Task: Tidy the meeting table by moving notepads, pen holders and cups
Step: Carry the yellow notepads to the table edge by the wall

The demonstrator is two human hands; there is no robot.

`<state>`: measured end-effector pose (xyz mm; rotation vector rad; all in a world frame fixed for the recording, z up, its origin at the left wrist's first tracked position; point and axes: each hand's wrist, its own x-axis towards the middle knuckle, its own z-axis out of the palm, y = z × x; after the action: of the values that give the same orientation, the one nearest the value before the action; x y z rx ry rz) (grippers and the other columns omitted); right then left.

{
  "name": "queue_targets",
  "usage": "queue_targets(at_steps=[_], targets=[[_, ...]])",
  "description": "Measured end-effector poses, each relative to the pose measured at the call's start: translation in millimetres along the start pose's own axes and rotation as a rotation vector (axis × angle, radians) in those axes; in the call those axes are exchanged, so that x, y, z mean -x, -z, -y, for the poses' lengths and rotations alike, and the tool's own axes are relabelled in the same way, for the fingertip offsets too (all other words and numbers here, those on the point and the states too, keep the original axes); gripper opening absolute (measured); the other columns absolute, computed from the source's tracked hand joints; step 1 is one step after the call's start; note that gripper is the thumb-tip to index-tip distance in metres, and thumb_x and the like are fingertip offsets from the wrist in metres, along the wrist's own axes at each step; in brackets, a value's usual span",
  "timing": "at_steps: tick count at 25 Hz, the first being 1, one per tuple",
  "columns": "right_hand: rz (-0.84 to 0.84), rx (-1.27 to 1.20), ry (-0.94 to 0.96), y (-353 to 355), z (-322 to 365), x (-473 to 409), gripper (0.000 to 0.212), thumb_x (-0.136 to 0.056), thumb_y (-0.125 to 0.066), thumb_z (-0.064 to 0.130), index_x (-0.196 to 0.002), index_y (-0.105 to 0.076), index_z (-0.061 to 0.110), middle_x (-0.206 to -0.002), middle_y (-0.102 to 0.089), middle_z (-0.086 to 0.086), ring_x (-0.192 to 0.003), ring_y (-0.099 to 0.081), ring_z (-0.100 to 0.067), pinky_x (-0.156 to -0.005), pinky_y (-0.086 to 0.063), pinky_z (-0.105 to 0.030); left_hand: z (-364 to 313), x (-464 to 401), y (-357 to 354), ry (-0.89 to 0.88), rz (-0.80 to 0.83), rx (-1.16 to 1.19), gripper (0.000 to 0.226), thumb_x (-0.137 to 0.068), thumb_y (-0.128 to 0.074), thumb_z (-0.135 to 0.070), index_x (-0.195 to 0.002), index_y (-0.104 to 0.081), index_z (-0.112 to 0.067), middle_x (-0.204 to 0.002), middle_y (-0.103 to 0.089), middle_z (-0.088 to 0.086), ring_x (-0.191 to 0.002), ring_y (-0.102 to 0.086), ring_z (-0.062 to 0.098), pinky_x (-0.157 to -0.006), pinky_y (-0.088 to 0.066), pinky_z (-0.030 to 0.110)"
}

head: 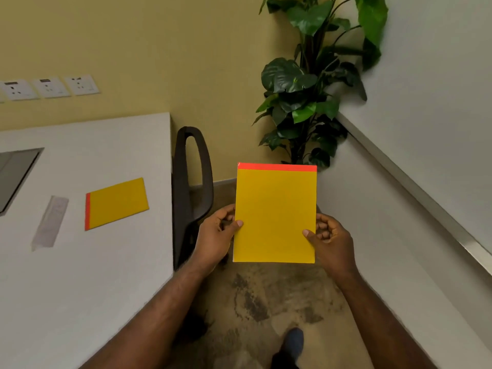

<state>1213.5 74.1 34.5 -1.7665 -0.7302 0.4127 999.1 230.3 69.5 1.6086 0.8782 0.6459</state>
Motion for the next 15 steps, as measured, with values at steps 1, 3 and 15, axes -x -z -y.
queue_targets(at_steps=[1, 3, 15], targets=[[0.026, -0.002, 0.019, 1, -1, -30, 0.041, -0.081, -0.077, 0.013, -0.113, -0.06, 0.031, -0.08, -0.064, -0.003, -0.068, -0.056, -0.014, -0.066, -0.053, -0.026, -4, -22, -9, 0.001, -0.028, -0.017, 0.04, -0.092, -0.06, -0.017, -0.131, -0.055, -0.023, -0.107, -0.066, 0.005, -0.102, -0.063, 0.026, -0.092, -0.053, 0.045], [0.074, -0.011, 0.034, 6, -4, -86, 0.039, -0.082, -0.077, 0.016, -0.113, -0.06, 0.033, -0.085, -0.068, -0.004, -0.073, -0.062, -0.022, -0.069, -0.056, -0.035, -14, -62, -26, 0.017, -0.08, -0.066, 0.038, -0.092, -0.061, -0.016, -0.129, -0.057, -0.021, -0.106, -0.065, 0.007, -0.101, -0.061, 0.029, -0.092, -0.051, 0.049], [0.315, 0.026, 0.242, -77, 43, -370, 0.042, -0.087, -0.071, 0.015, -0.126, -0.059, 0.004, -0.081, -0.056, -0.002, -0.07, -0.051, -0.011, -0.068, -0.049, -0.03, -70, -267, -7, -0.088, -0.388, -0.235, 0.036, -0.092, -0.061, -0.019, -0.128, -0.058, -0.022, -0.097, -0.065, -0.012, -0.092, -0.061, 0.006, -0.081, -0.05, 0.022]])
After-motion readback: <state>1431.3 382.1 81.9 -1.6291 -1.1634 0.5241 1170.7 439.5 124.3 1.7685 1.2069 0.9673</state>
